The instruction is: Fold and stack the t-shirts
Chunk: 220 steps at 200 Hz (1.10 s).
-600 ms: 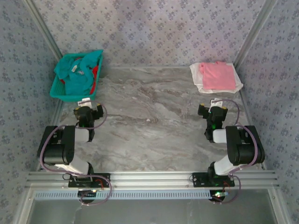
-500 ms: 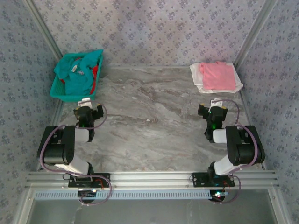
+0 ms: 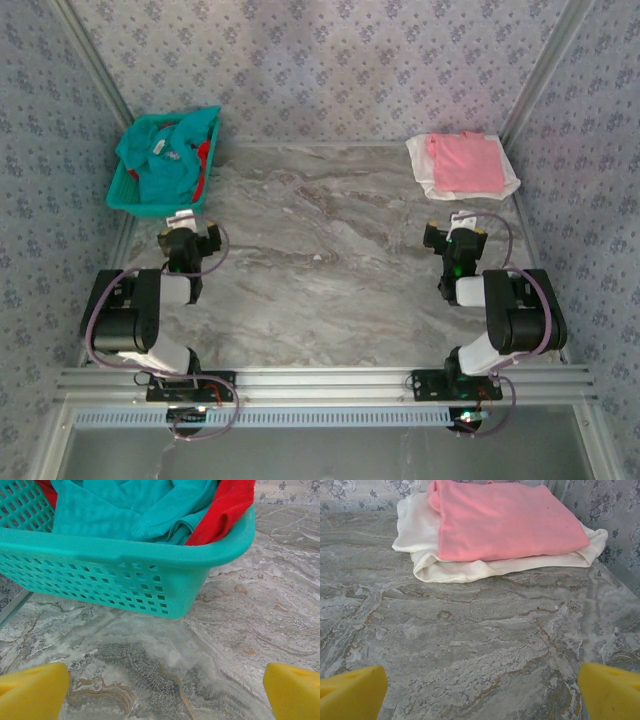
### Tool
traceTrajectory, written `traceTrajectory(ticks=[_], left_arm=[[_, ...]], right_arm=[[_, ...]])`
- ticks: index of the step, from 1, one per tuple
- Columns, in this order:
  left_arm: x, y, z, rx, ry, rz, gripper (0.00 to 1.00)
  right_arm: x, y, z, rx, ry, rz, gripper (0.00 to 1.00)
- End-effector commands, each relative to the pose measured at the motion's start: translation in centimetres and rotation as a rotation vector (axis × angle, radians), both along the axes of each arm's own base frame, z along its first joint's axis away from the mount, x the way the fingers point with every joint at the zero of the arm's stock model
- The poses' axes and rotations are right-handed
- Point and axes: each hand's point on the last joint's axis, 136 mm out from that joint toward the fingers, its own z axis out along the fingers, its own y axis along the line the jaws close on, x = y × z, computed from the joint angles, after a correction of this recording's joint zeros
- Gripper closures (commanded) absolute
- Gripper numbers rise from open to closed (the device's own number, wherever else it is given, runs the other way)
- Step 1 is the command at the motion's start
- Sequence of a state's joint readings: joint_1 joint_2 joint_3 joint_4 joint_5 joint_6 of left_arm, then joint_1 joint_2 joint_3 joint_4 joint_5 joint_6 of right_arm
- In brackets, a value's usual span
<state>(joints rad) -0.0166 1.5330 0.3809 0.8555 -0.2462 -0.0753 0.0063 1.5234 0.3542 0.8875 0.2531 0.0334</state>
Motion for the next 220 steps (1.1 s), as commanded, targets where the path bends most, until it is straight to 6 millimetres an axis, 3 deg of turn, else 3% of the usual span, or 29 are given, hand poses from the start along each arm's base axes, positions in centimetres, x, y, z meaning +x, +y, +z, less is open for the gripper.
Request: traceTrajectory(ticks=[1,28,46,58,63,79,92,98,99,100,103,104,105,106,107,130,157,191,220], left_arm=[[0.3,0.1,0.4,0.001,-0.009,-0.01,0.0],[0.3,0.0,0.4,0.003,-0.011,-0.012,0.0],[0.0,-0.5,2.0,0.043,-0.025,-0.013,0.0],[-0.7,-1.1,5.2,0.095,-0.009,0.015,0.0],[-1.1,-1.3,7.4,0.064,-0.035,0.021,0.0],[-1.7,-2.4,12.6,-0.084,-0.126,-0.035,0.0],[-1.3,-2.3,16.6,-0.175,-0.172,-0.047,0.0],[-1.0,-1.9,17.6,-0.191,-0.15,-0.039,0.0],[-0.9,-1.8,16.9,-0.192,-0.128,-0.037,0.0],[-0.7,-1.8,18.0,-0.194,-0.145,-0.039,0.0],[-0.5,-1.6,17.4,-0.195,-0.105,-0.033,0.0],[-0.4,-1.5,18.5,-0.194,-0.123,-0.032,0.0],[-0.3,-1.4,17.8,-0.193,-0.097,-0.029,0.0],[-0.2,-1.4,18.6,-0.192,-0.107,-0.029,0.0],[0.0,-1.3,17.7,-0.191,-0.08,-0.027,0.01],[3.1,1.1,18.0,-0.129,0.085,0.042,0.01],[6.9,4.3,17.4,-0.146,0.176,0.109,0.01],[11.7,8.1,14.2,-0.153,0.285,0.152,0.02],[16.0,8.6,10.8,-0.163,0.358,0.091,0.02]], right_arm=[[0.2,-0.1,0.0,-0.012,0.01,0.007,0.0],[0.1,0.0,0.1,-0.016,0.004,0.007,0.0],[0.2,1.3,1.4,-0.059,-0.001,0.058,0.0],[0.0,2.3,3.9,-0.128,0.012,0.043,0.0],[-0.5,2.7,4.4,-0.111,0.053,0.04,0.0],[-0.5,4.9,9.0,-0.045,-0.006,0.101,0.0],[-0.2,7.5,11.7,0.03,-0.05,0.211,0.0],[0.1,8.6,12.6,0.052,-0.053,0.253,0.01],[0.1,8.8,12.7,0.056,-0.051,0.26,0.01],[0.2,9.0,12.8,0.058,-0.051,0.266,0.01],[0.4,9.5,13.1,0.068,-0.049,0.278,0.01],[0.4,9.6,13.2,0.071,-0.045,0.281,0.01],[0.4,9.7,13.1,0.074,-0.039,0.285,0.02],[0.5,9.8,13.2,0.076,-0.036,0.288,0.02],[0.6,10.0,13.3,0.078,-0.033,0.293,0.02],[1.7,13.4,13.6,0.058,0.058,0.376,0.09],[2.2,16.6,14.1,0.03,0.084,0.468,0.09],[1.8,17.6,13.6,0.052,0.105,0.507,0.09],[1.0,17.2,13.2,0.035,0.121,0.502,0.09]])
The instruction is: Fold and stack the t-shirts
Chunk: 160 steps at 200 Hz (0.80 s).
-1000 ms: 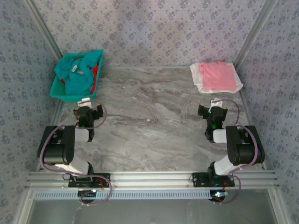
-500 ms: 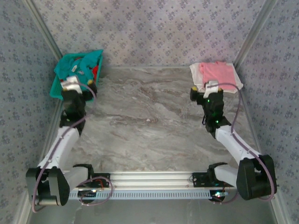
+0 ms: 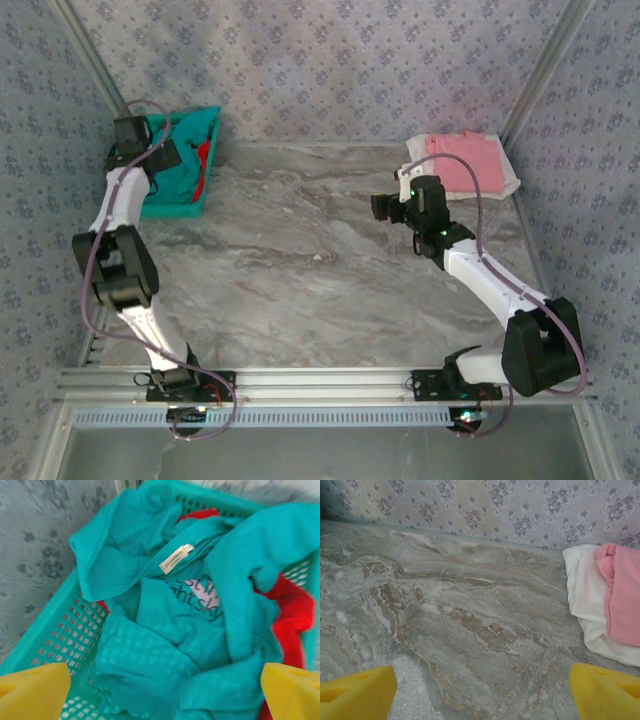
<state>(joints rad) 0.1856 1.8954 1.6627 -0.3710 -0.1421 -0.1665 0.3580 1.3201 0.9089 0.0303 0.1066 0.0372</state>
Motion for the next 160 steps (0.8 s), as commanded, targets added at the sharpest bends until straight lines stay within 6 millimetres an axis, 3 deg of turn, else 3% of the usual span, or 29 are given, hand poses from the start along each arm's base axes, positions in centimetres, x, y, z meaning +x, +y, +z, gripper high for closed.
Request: traceTrajectory(ticks=[1,15,35,51,74,93,108,122,132,153,160], left_arm=[[1.8,-0.3,-1.5,-0.025,0.078,-0.069,0.02],[3.1,0.2,-4.5,-0.04,0.157,-0.066,0.03],[5.0,1.0,-6.6,-0.054,0.21,-0.064,0.06],[6.1,1.4,-8.0,-0.057,0.233,-0.06,0.1],[7.5,1.6,-8.5,-0.055,0.227,-0.076,0.17],[7.8,1.9,-9.0,-0.057,0.23,-0.079,0.41],[7.8,1.9,-8.6,-0.062,0.22,-0.086,0.59],[8.0,1.7,-7.4,-0.063,0.184,-0.098,0.65],[7.6,1.4,-6.5,-0.066,0.167,-0.105,0.77],[7.1,1.5,-2.7,-0.051,0.052,-0.074,0.98],[6.5,1.5,-1.4,-0.05,0.017,-0.062,1.0]], right_arm=[[-0.9,0.0,0.5,-0.011,0.008,0.018,0.09],[-1.2,-0.3,0.8,-0.018,0.003,0.01,0.08],[-1.7,-0.6,1.3,-0.019,-0.011,0.007,0.08],[-2.0,-0.5,1.9,-0.017,-0.02,0.015,0.08],[-2.2,-0.6,2.4,-0.019,-0.025,0.011,0.08],[-2.4,-0.8,2.9,-0.017,-0.036,0.006,0.08],[-2.4,-0.9,3.1,-0.018,-0.042,0.001,0.07],[-2.5,-1.0,3.2,-0.02,-0.044,0.0,0.07],[-2.5,-1.0,3.3,-0.022,-0.047,0.0,0.07],[-2.5,-1.0,3.6,-0.022,-0.053,-0.004,0.07],[-2.5,-1.1,3.7,-0.021,-0.056,-0.006,0.07]])
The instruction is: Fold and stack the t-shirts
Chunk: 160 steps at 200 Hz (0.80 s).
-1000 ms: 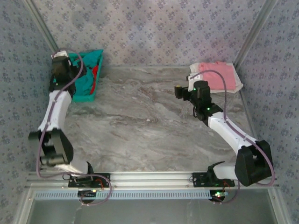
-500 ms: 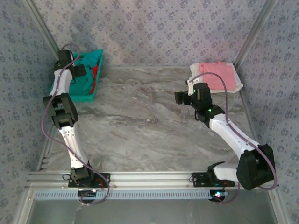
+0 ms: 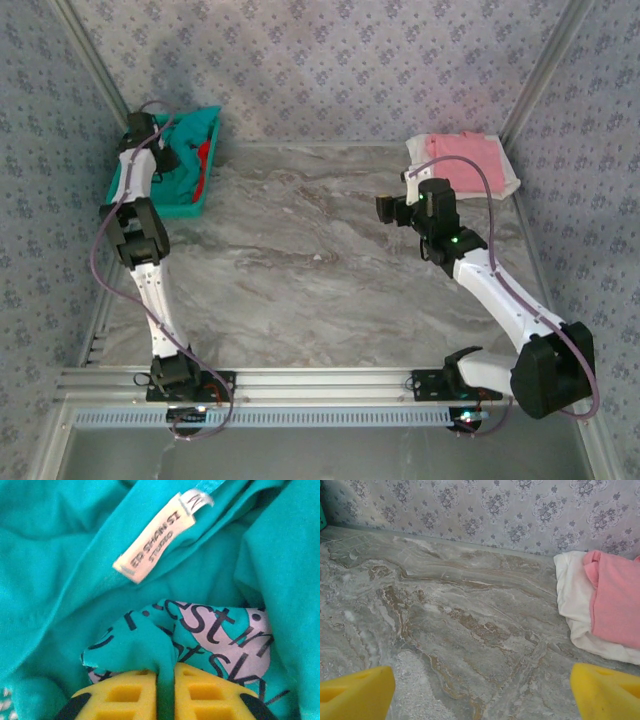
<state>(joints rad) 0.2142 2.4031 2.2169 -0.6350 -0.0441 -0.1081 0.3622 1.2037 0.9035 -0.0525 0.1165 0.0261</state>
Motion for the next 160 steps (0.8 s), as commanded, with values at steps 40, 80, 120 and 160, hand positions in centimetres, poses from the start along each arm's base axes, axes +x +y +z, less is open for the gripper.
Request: traceTrajectory(ticks=[40,80,120,160], left_arm=[[-4.8,-0.9,15.6,0.002,-0.374,0.071,1.0],[-8.2,-4.2,22.3,-0.053,-0.492,0.007,1.0],[-10.7,-10.2,32.3,-0.028,-0.697,-0.169,1.0],[-16.8,-18.0,41.7,-0.032,-0.872,-0.375,1.0]], right_arm=[[-0.3,-0.1,1.8,-0.004,-0.043,-0.006,0.07],[0.0,0.2,2.5,0.013,-0.068,-0.001,0.07],[0.2,0.3,3.3,0.026,-0.088,-0.005,0.07],[0.1,0.1,3.8,0.045,-0.1,-0.018,0.08]])
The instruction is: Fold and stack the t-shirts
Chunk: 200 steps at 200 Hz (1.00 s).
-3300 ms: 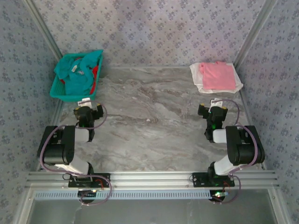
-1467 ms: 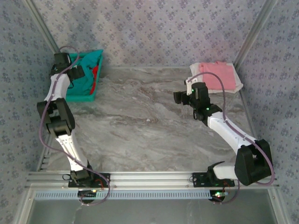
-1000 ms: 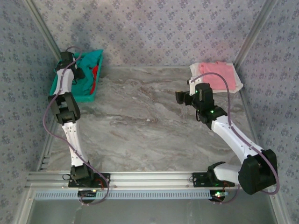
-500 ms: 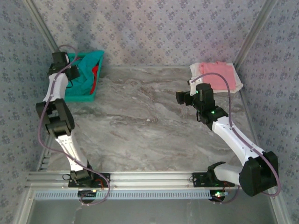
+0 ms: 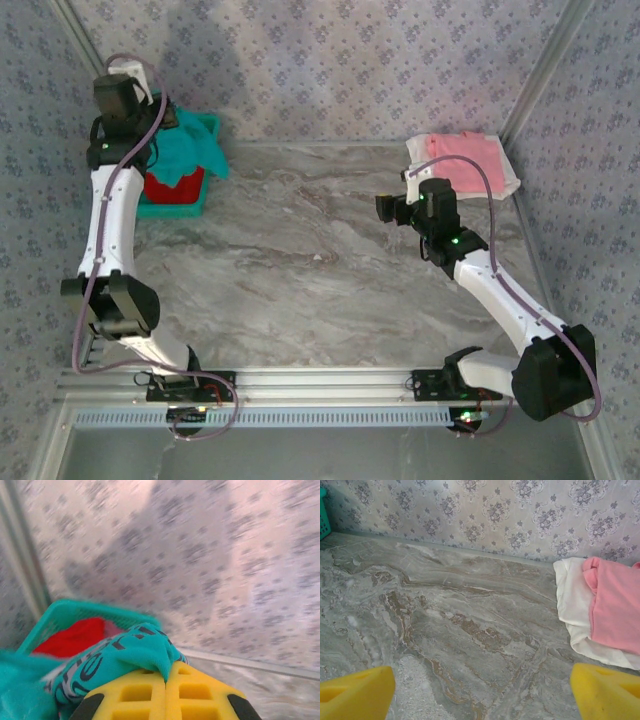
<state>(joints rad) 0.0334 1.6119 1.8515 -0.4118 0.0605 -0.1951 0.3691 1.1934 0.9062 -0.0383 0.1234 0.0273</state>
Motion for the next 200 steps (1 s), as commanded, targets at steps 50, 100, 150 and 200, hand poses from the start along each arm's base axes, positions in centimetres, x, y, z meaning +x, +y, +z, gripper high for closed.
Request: traceTrajectory(ticks=[50,100,150,200], left_arm=[[-16.0,-15.6,15.4,-0.002,-0.365,-0.475,1.0],[-10.9,-18.8,2.4,-0.087,-0.083,-0.471,0.92],[-4.1,-17.4,-14.6,-0.187,0.268,-0.432,0.43],[-10.3,-14.9,-19.5,-0.139,0.351,-0.384,0.14]], right_arm=[[0.1,-0.4,3.8,0.05,-0.1,-0.038,0.08],[-0.1,-0.9,3.8,0.103,-0.106,-0.069,0.08],[0.9,-0.8,-0.1,0.111,0.028,-0.086,0.08],[0.5,0.7,-5.2,0.095,0.201,-0.022,0.1]])
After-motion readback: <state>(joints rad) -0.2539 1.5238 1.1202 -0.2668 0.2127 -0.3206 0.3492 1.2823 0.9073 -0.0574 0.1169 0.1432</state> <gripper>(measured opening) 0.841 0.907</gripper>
